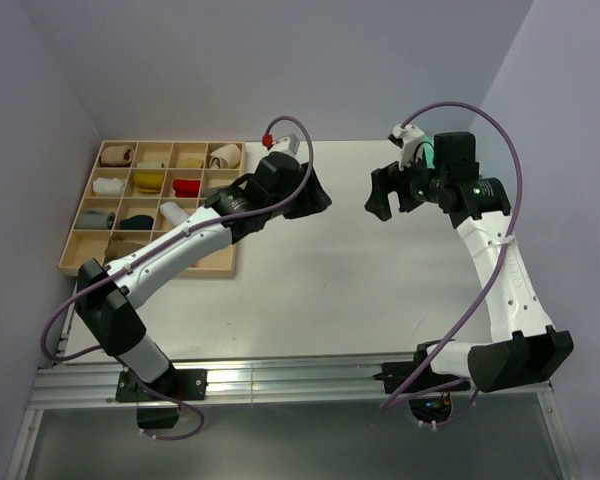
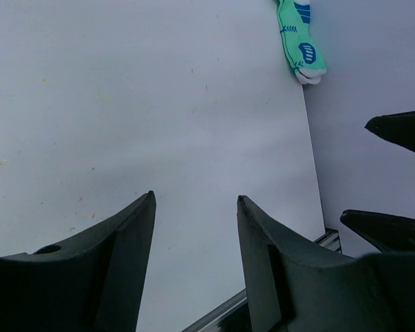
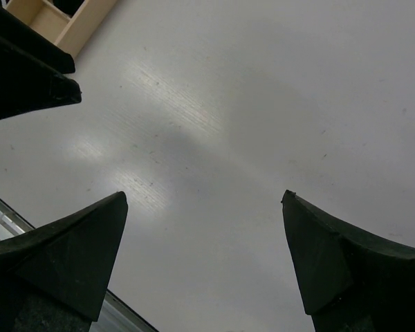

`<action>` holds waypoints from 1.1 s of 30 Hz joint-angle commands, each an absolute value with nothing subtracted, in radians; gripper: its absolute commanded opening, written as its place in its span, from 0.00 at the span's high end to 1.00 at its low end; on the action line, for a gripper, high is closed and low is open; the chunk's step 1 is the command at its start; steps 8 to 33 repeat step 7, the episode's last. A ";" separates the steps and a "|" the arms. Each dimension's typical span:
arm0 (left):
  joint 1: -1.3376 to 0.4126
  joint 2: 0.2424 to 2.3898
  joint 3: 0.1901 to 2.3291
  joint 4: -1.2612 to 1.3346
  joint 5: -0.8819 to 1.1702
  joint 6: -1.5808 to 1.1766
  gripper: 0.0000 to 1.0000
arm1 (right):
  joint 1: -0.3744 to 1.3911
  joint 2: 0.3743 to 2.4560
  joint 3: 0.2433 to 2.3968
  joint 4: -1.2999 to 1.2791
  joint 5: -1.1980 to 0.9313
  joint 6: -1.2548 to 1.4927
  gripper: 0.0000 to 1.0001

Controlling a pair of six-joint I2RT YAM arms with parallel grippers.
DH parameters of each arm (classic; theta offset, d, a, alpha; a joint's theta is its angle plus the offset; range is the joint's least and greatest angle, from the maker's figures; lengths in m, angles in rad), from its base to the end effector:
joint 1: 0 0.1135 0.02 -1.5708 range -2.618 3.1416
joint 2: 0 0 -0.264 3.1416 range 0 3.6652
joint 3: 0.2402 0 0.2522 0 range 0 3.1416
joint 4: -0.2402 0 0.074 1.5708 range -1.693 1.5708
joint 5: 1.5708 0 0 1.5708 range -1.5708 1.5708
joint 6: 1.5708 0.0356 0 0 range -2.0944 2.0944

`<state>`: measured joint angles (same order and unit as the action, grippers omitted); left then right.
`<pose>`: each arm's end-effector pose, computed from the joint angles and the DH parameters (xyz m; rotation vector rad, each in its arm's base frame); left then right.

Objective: Roll the socks
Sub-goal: Reset both arms

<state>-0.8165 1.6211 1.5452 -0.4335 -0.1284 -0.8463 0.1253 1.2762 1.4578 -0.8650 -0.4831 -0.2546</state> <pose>0.2618 -0.2720 0.3651 -0.1156 2.1950 -0.8573 0.2512 0.0483 0.4027 -0.6647 2.1004 0.4707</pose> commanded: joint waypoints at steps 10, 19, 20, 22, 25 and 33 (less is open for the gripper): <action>-0.844 1.649 1.625 -0.440 -0.115 -0.811 0.44 | 0.104 1.233 1.411 -0.792 -0.509 -0.242 0.00; -0.844 1.649 1.625 -0.440 -0.115 -0.811 0.44 | 0.104 1.233 1.411 -0.792 -0.509 -0.242 0.00; -0.844 1.649 1.625 -0.440 -0.115 -0.811 0.44 | 0.104 1.233 1.411 -0.792 -0.509 -0.242 0.00; -0.844 1.649 1.625 -0.440 -0.115 -0.811 0.44 | 0.104 1.233 1.411 -0.792 -0.509 -0.242 0.00; -0.844 1.649 1.625 -0.440 -0.115 -0.811 0.44 | 0.104 1.233 1.411 -0.792 -0.509 -0.242 0.00; -0.844 1.649 1.625 -0.440 -0.115 -0.811 0.44 | 0.104 1.233 1.411 -0.792 -0.509 -0.242 0.00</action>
